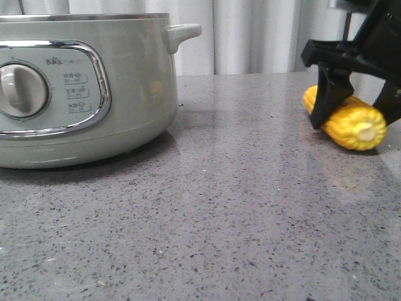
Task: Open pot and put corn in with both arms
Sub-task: 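Grasp the yellow corn cob with the right gripper and lift it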
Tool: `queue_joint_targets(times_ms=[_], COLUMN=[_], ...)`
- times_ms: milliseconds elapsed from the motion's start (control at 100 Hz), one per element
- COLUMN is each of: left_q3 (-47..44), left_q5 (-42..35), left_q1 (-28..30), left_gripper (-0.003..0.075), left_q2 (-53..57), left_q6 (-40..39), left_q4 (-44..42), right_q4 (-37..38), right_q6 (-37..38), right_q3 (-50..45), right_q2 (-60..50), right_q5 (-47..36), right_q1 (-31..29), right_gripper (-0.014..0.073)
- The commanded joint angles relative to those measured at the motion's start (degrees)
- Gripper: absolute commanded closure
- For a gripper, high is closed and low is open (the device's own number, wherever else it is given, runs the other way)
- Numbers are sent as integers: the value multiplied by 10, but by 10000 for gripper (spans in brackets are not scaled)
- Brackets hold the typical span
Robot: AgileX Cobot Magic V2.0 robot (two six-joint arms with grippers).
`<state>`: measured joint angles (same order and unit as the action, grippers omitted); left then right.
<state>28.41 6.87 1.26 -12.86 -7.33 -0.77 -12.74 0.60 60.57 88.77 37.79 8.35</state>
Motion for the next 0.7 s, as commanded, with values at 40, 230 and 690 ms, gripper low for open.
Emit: queue_joint_targets(times_ms=[40, 230, 690], left_q3=[20, 20, 18], left_q5=[-39, -39, -39], left_q1=[-5, -5, -5], left_gripper=[249, 249, 249], left_q2=[-7, -7, -7], left_q6=[-2, -2, -2], left_q4=[11, 26, 50], right_q4=[-17, -31, -18], right_q6=[-6, -29, -42], right_q3=[24, 76, 281], right_q2=[-30, -89, -8], right_q5=[-15, -19, -167], right_q1=[1, 53, 326], right_gripper=[466, 664, 662])
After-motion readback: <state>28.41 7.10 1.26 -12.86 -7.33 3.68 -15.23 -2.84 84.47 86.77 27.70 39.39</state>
